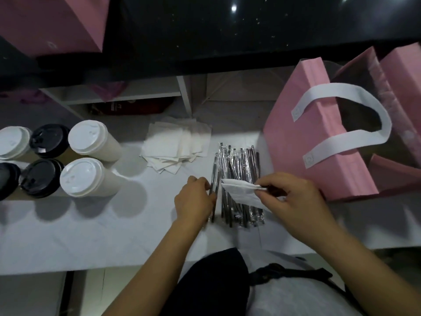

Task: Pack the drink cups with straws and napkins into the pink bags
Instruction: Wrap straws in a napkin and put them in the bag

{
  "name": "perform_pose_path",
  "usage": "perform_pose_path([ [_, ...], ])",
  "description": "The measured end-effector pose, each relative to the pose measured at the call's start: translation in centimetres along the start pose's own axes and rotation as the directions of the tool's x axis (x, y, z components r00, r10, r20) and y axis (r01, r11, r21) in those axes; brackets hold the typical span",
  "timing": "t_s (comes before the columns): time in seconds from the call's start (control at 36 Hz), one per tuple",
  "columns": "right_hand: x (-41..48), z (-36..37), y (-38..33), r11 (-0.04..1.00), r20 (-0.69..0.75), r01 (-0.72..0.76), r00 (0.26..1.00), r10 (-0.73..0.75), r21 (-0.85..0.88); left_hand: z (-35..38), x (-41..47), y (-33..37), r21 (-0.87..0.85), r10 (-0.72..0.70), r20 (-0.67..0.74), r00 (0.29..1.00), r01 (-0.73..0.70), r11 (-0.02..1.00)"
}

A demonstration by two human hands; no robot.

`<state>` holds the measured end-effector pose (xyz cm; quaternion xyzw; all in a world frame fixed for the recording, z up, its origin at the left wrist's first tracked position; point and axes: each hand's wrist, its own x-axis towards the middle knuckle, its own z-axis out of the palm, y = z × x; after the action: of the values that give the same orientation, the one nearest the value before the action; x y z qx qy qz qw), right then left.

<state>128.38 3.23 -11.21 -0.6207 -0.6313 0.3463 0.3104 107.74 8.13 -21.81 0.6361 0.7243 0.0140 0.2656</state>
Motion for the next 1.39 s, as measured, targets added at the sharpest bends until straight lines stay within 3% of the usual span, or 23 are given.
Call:
perform_pose_path([
  [0.25,0.4,1.0,-0.2,0.999,0.088,-0.011,0.996,0.008,0.036,-1.7,0.2,-2.2,-0.013,-0.135,0.016,0.991,0.135,0.991],
  [0.61,0.9,1.5,-0.3,0.996,0.116,-0.037,0.993,0.028,0.082,-3.2,-1.2,-3.0,-0.272,-0.174,-0.015,0.985,0.164,0.948],
  [0.67,0.9,1.6,-0.2,0.993,0.106,-0.061,0.993,0.051,0.098,-3.7,-1.5,-2.8,-0.401,-0.177,0.025,0.984,0.172,0.9],
  [0.78,1.0,1.7,-0.2,0.958,0.097,-0.168,0.984,0.149,0.233,-5.5,-2.4,-2.0,-0.721,-0.103,0.139,0.985,0.172,0.671],
  [0.89,0.5,2.5,-0.9,0.776,0.157,-0.36,0.932,0.328,0.518,-8.0,-3.9,-1.0,-0.854,0.0,0.045,0.999,0.039,0.518],
  [0.94,0.5,2.8,-1.4,0.689,0.196,-0.417,0.905,0.378,0.593,-9.2,-4.7,-0.6,-0.871,0.051,-0.012,0.999,-0.035,0.489],
  [1.03,0.9,2.7,-2.1,0.547,0.236,-0.444,0.882,0.409,0.71,-10.4,-5.7,0.4,-0.865,0.156,-0.029,0.987,-0.103,0.491],
  [1.17,1.4,2.7,-2.7,0.432,0.269,-0.421,0.889,0.37,0.797,-10.1,-6.5,2.4,-0.787,0.226,-0.005,0.974,-0.143,0.599],
  [1.39,1.2,2.4,-2.9,0.446,0.226,-0.386,0.901,0.371,0.807,-9.4,-6.9,3.3,-0.738,0.201,0.034,0.979,-0.112,0.665],
])
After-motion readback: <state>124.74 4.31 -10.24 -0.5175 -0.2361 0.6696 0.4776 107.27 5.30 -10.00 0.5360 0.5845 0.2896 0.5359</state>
